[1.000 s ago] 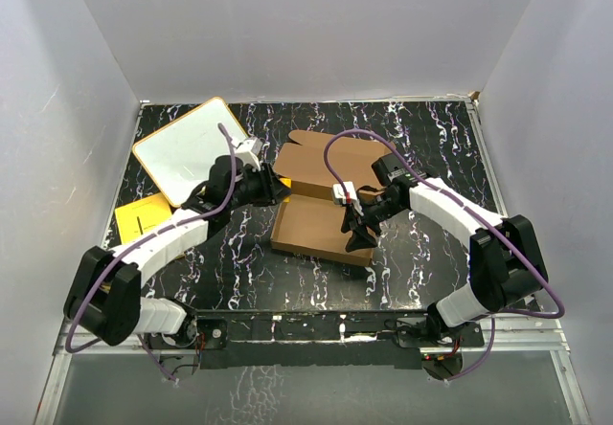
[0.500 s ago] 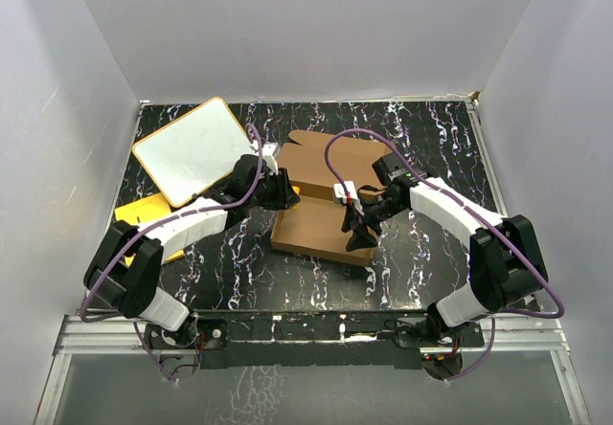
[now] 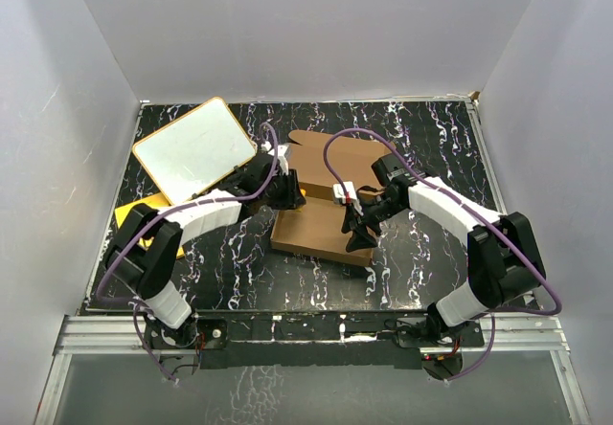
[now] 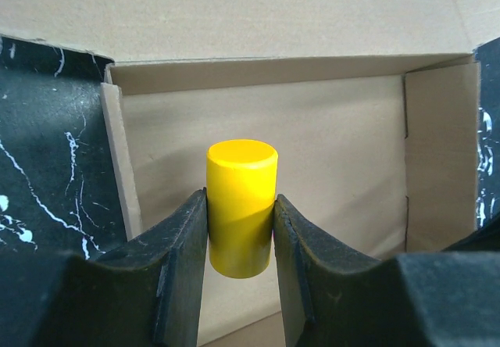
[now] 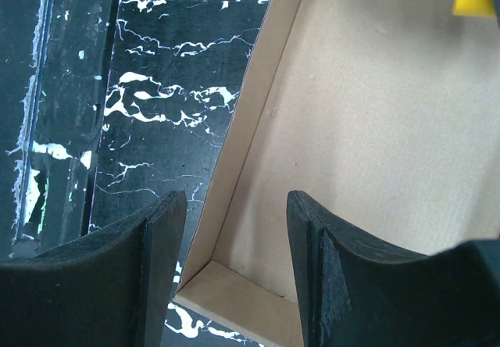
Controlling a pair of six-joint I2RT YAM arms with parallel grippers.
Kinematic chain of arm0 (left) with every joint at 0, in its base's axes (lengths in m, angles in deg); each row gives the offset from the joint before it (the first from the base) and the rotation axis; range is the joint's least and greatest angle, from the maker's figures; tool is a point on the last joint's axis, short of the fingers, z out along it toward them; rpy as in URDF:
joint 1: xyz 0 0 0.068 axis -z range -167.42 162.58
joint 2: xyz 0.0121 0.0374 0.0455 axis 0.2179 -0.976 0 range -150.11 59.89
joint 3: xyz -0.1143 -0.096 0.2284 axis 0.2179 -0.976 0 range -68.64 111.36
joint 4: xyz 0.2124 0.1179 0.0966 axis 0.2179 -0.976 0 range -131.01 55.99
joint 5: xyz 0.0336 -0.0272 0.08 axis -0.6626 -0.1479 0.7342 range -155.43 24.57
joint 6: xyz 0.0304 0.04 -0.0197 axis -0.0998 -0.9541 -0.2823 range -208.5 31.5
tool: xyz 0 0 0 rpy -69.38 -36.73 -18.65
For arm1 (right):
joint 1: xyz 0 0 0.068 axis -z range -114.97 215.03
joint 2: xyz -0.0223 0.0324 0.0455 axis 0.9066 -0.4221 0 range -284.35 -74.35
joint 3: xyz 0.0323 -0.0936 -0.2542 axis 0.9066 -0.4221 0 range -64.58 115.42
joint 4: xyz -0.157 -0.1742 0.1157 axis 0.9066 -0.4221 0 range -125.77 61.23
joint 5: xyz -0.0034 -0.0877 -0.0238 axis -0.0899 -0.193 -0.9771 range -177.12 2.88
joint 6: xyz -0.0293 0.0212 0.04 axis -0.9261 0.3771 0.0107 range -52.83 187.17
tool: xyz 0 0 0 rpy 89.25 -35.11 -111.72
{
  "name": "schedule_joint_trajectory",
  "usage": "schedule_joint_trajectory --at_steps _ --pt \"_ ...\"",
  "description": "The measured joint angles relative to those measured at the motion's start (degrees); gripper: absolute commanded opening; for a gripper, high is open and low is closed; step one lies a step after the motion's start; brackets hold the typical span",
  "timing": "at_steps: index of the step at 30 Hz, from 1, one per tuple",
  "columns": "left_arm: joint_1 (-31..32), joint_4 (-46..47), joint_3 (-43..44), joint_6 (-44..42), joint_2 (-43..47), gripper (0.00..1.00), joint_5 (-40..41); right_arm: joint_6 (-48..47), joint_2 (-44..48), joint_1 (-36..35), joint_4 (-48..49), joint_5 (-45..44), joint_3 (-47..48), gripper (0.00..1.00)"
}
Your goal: Fold the paper box
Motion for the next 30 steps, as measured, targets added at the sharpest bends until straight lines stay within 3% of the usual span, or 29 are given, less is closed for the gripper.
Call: schedule_joint_trajectory --at_steps 5,12,25,30 --pt "0.6 -1.4 1.1 0.1 -3.7 0.34 0.0 0.0 -0.3 0.0 0.0 -0.2 0.0 0.59" --pt "1.2 -2.7 3.9 0.0 -5.3 0.49 0.0 0.1 -1.3 1.1 0.0 -0.2 0.0 0.59" --pt "1.2 -3.8 5.7 -2.2 -3.1 0.57 1.8 0.6 -1.4 2.6 0.0 0.2 0.0 0.59" --pt "0.7 -1.7 4.9 -5.5 2.0 0.74 4.8 0.8 -1.4 2.9 0.0 0.4 0.0 0.59"
